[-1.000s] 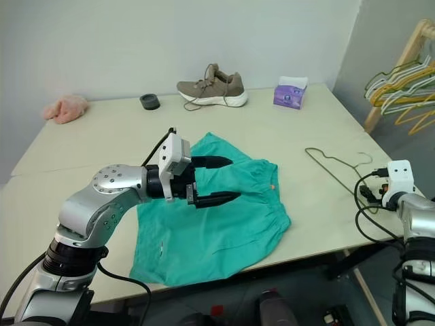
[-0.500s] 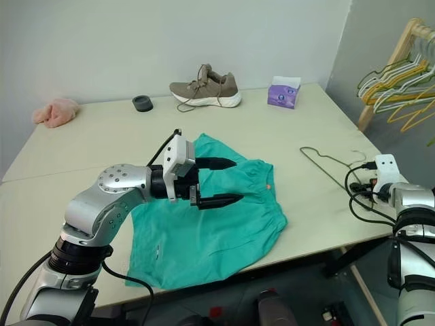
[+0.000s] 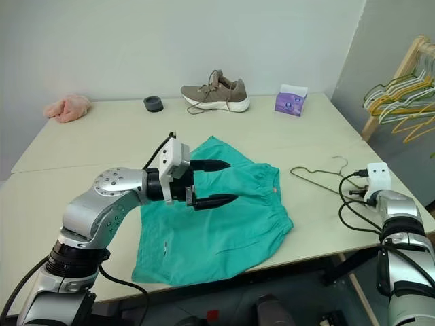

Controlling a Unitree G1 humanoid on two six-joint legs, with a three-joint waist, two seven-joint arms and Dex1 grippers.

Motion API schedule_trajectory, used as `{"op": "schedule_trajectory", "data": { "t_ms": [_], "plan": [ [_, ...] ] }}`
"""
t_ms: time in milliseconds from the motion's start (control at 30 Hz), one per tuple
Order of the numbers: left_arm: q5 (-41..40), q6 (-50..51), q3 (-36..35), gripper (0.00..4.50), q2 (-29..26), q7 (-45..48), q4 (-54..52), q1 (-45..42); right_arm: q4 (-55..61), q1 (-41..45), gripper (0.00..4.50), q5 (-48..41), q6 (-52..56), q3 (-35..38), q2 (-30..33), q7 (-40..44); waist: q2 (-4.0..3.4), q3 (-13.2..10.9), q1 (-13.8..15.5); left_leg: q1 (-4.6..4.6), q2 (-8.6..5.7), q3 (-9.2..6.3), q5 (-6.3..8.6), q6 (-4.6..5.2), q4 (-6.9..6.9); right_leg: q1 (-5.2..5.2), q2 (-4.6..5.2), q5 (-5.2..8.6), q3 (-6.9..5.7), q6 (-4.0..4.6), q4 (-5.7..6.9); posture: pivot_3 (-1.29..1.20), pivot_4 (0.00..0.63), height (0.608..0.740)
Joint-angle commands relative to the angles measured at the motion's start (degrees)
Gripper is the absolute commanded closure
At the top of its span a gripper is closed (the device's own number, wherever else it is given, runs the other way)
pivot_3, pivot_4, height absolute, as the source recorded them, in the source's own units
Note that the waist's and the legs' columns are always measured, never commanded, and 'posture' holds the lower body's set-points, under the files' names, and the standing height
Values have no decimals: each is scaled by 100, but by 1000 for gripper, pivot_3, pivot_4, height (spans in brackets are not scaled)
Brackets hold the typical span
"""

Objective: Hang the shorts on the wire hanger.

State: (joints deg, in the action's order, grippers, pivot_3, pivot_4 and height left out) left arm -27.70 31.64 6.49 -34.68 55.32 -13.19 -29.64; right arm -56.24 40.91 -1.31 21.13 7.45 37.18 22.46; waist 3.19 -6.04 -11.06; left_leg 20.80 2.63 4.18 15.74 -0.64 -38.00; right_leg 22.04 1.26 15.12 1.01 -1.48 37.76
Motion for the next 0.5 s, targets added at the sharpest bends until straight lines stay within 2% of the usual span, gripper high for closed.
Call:
{"op": "schedule_trajectory", "data": {
  "t_ms": [33,200,333,500],
  "plan": [
    [256,-264,-299,0,44,-351,383,-177,852,-289,4490,138,-328,-175,2,27,-28,-18,-9,1,0,0,0,0,2,2,0,0,0,0,0,-191,111,740],
    [501,-543,-513,0,63,-604,1098,-483,1906,-427,4490,156,-608,-41,145,-183,-149,-109,-25,9,0,11,0,0,5,27,-6,0,17,-1,16,-197,112,740],
    [546,-573,-664,0,137,-778,1552,-735,2661,-488,4490,250,-826,8,249,-338,-182,-134,-1,13,3,12,-1,-1,11,34,-7,6,11,-10,23,-201,112,740],
    [375,-318,-735,0,207,-693,1665,-836,3361,-519,4490,330,-984,37,243,-520,-183,-138,-2,18,2,21,2,-7,11,35,2,11,12,-18,19,-206,112,740]
  ]
}}
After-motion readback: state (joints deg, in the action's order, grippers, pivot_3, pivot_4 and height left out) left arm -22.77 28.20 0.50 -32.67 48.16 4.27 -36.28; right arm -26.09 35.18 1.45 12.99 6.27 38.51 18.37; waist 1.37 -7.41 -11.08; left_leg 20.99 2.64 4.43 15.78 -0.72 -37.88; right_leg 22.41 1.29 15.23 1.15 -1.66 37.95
